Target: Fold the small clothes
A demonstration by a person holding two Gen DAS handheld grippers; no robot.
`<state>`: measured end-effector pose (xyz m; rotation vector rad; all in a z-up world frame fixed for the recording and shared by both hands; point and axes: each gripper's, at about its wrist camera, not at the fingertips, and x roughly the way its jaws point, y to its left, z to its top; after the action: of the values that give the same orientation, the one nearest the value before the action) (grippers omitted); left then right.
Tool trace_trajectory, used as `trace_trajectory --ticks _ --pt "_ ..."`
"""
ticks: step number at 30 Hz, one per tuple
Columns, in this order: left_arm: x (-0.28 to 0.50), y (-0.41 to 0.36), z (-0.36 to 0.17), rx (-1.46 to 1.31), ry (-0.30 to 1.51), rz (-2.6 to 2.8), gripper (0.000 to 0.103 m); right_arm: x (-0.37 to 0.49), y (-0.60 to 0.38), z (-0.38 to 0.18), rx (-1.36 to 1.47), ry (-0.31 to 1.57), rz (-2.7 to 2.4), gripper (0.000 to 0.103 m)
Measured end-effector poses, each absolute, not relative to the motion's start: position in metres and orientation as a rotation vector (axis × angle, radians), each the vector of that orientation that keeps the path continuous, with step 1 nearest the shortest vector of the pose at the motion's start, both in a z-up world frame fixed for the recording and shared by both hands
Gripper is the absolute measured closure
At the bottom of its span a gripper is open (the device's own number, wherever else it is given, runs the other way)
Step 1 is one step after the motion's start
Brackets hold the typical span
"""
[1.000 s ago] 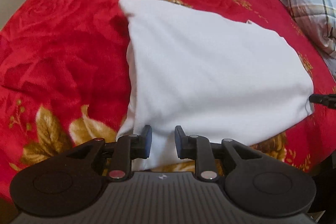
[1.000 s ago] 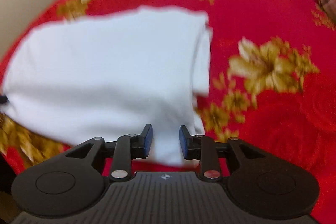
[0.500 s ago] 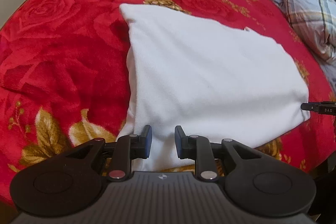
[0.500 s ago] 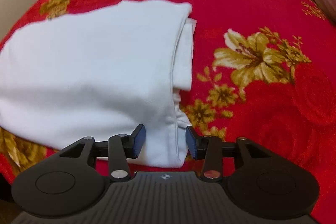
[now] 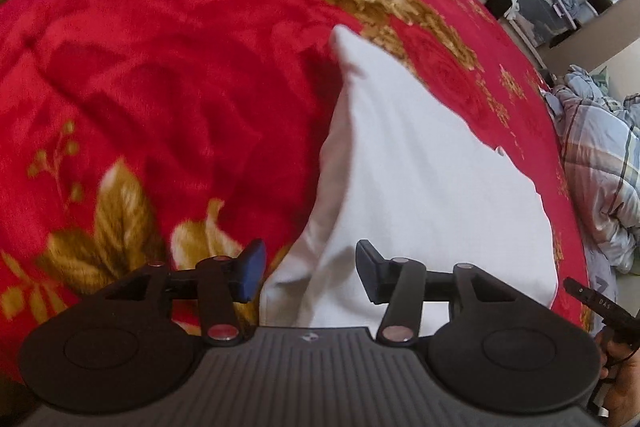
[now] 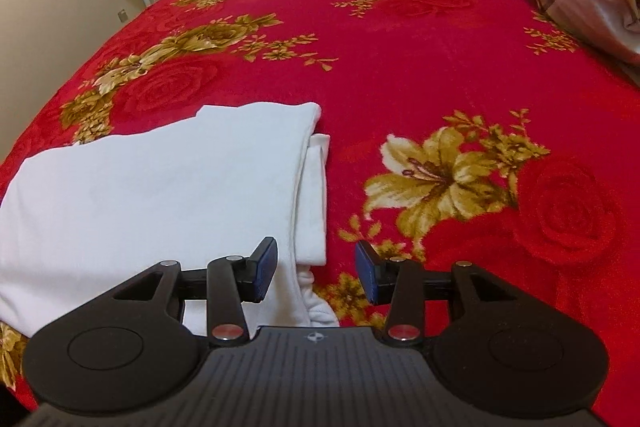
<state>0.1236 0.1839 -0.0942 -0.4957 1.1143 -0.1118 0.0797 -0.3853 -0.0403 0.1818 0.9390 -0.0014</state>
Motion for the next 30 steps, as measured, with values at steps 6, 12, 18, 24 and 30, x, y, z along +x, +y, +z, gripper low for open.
trace_trajectory --ticks 6,12,18,24,30 --pt "0.118 0.184 -0.105 -0.464 1.159 -0.115 0.04 0.083 -0.38 -0.04 0.182 0.938 0.009 0.058" --pt "0.116 0.18 -0.11 -0.443 1.155 -0.119 0.04 0.087 -0.374 -0.034 0.182 0.92 0.03 0.058" --pt "0.112 0.164 -0.109 -0.404 1.151 -0.188 0.046 0.088 -0.373 -0.03 0.188 0.91 0.035 0.058" --pt "0.11 0.166 -0.117 -0.424 1.158 -0.166 0.048 0.086 -0.375 -0.026 0.2 0.899 0.036 0.058" --pt "0.107 0.168 -0.118 -0.458 1.128 -0.13 0.091 0.087 -0.375 -0.022 0.211 0.89 0.04 0.058"
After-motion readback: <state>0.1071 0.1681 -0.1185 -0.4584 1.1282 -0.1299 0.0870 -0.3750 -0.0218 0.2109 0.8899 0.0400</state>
